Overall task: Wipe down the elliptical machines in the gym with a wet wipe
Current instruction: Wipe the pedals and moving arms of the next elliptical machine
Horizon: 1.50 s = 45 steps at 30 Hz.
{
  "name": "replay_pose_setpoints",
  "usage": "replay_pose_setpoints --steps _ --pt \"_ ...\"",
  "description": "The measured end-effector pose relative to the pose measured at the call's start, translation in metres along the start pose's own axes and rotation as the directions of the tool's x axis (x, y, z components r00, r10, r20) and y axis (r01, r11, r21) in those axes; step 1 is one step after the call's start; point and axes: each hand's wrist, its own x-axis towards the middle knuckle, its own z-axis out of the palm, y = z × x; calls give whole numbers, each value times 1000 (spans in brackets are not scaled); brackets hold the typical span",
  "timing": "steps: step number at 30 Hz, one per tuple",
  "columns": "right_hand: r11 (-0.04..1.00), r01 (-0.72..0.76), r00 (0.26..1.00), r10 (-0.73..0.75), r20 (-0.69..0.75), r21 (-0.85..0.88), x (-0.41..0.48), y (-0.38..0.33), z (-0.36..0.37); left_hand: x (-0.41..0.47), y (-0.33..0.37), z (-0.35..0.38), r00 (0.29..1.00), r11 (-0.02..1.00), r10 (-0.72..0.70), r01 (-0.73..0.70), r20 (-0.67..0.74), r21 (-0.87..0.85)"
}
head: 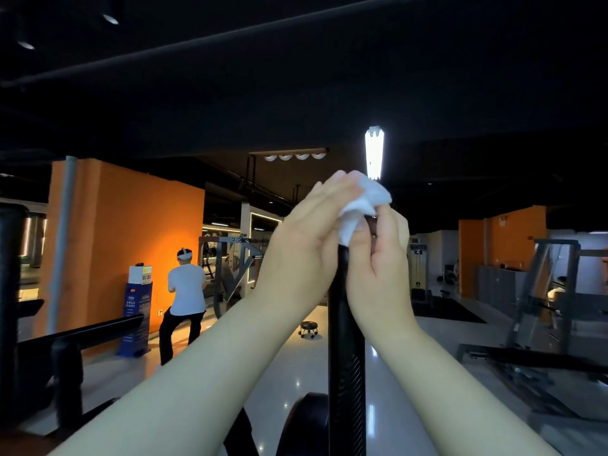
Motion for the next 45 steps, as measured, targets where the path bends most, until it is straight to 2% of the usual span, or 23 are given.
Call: replay_pose_setpoints --steps 2,4,7,10,13,16,19,21,22,24,26,27,28,30,33,35,37,38,40,43,45 --pt "1000 6 1000 -6 7 -25 -1 0 1 13 4 -6 976 976 -216 216 -37 -1" --pt "1000 8 1000 -8 5 -30 0 1 2 32 5 -8 917 918 -395 396 55 -6" --pt "999 34 999 -34 0 -33 0 4 3 54 -1 -9 843 844 -502 527 194 -104" --pt "998 49 999 -49 5 -27 0 5 3 50 -1 -10 857 824 -446 505 258 -255" --pt "999 42 999 -42 6 -19 1 7 3 30 -1 -11 902 799 -357 430 242 -421" --pt "1000 25 1000 -25 8 -11 0 10 3 2 -4 0 962 906 -259 272 84 -323" --pt "1000 19 1000 -19 1 -20 1 12 4 -11 -3 11 969 952 -237 217 -70 -217" --pt "1000 25 1000 -25 1 -20 1 13 3 1 -2 7 967 956 -242 225 -78 -188" --pt "999 29 1000 -29 1 -20 1 13 3 13 -2 3 958 942 -284 272 -35 -197" --pt "999 32 999 -32 3 -26 1 14 4 39 -7 -2 883 855 -458 470 105 -219" --pt "999 24 1000 -24 7 -23 1 16 4 56 -12 -4 729 690 -644 685 232 -234" --pt "1000 24 1000 -24 4 -20 1 16 4 59 -13 -4 675 625 -688 738 268 -255" --pt "999 34 999 -34 -1 -21 1 16 5 60 -13 -3 668 612 -691 744 278 -267" --pt "998 63 998 -64 -8 -26 1 16 4 58 -5 -2 769 720 -581 638 267 -273" --pt "998 59 998 -59 -3 3 0 17 4 43 6 0 938 927 -260 309 230 -212" --pt "998 61 998 -61 -5 -2 1 18 4 28 2 5 977 983 -57 90 205 -158" --pt "998 62 998 -62 -10 -21 1 21 4 15 -7 10 990 982 24 3 139 -188" --pt "998 61 998 -61 -12 -28 2 21 4 11 -11 12 996 975 3 18 94 -221" --pt "998 57 998 -57 -10 -38 2 23 5 12 -13 13 989 959 -144 146 26 -243" --pt "998 35 999 -36 -16 -47 2 25 5 24 -16 15 891 854 -447 453 85 -254" --pt "999 28 999 -28 -19 -41 2 26 5 21 -12 18 844 794 -527 532 105 -294"
